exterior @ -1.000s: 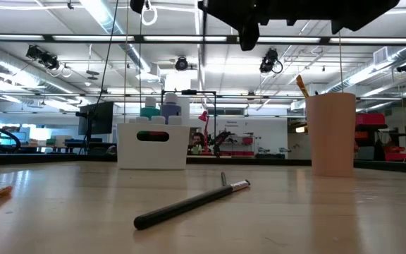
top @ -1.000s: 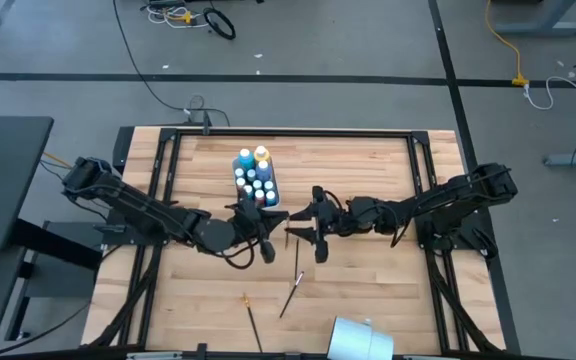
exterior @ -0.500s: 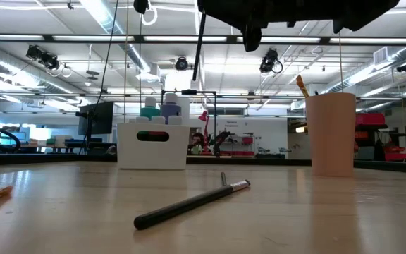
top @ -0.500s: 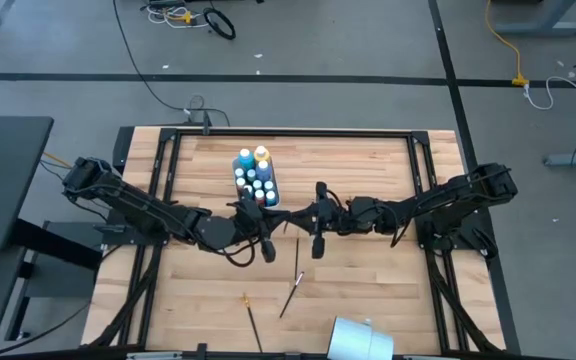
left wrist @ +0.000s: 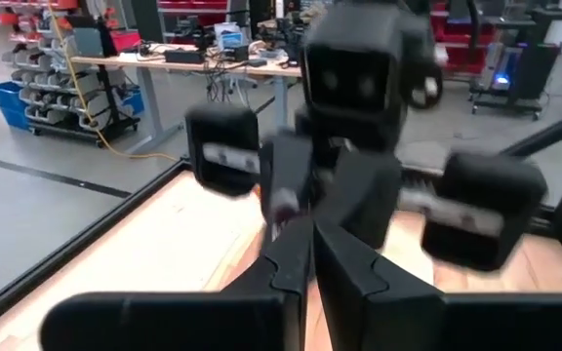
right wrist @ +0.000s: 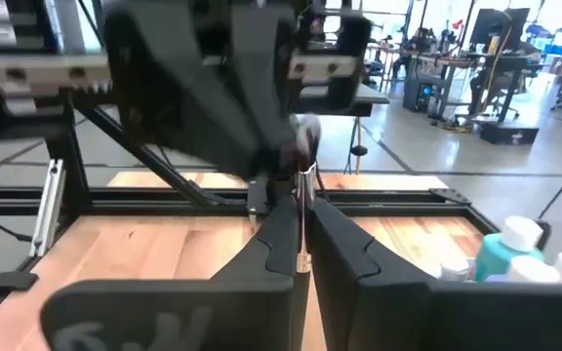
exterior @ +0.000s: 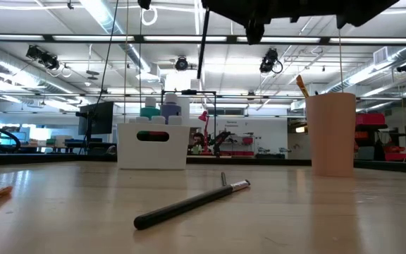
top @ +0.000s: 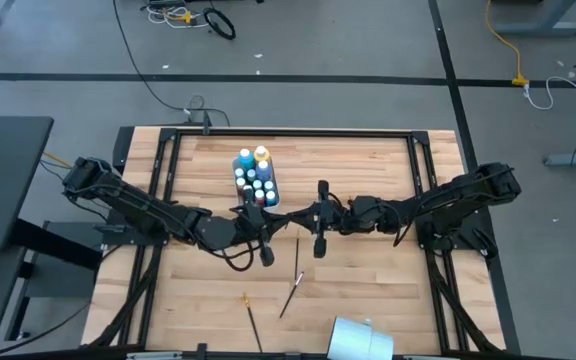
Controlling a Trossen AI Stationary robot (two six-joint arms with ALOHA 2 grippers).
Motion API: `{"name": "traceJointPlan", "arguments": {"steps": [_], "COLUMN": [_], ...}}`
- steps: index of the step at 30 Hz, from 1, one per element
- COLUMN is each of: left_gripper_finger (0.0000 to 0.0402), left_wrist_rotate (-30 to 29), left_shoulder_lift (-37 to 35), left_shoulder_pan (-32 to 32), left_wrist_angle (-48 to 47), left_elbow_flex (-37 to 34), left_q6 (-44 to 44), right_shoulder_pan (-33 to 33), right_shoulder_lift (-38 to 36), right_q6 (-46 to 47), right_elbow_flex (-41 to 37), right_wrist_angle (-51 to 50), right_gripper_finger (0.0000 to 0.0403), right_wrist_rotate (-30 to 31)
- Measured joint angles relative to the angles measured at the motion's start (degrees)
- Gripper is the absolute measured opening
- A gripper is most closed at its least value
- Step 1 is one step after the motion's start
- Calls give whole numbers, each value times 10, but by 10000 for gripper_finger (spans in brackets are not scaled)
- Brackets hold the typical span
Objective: Pick & Place Paint Supplies
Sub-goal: Put the silver paint brush into the orange cup
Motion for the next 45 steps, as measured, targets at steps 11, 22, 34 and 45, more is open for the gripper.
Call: {"name": "traceJointPlan", "arguments": {"steps": [11,22,34,45], "left_gripper_finger": [41,41,41,41], "left_wrist_rotate": [34,101,101,101], "left_shoulder_lift": [0,0,0,0], "left_shoulder_pan": [0,0,0,0], "left_wrist_angle": [-32,-69,-65,-59], "left_elbow_flex": [0,0,0,0], "left_q6": [-16,-53,-49,-50], "right_shoulder_pan": [37,76,76,76], "right_shoulder_lift": [-195,-378,-389,-388], "right_q6": [1,110,112,79], "right_elbow_flex": [0,-4,-110,-199], "right_wrist_angle": [-251,-577,-600,-477], "right_gripper_finger": [13,13,13,61], "right_wrist_rotate": [111,123,139,171]}}
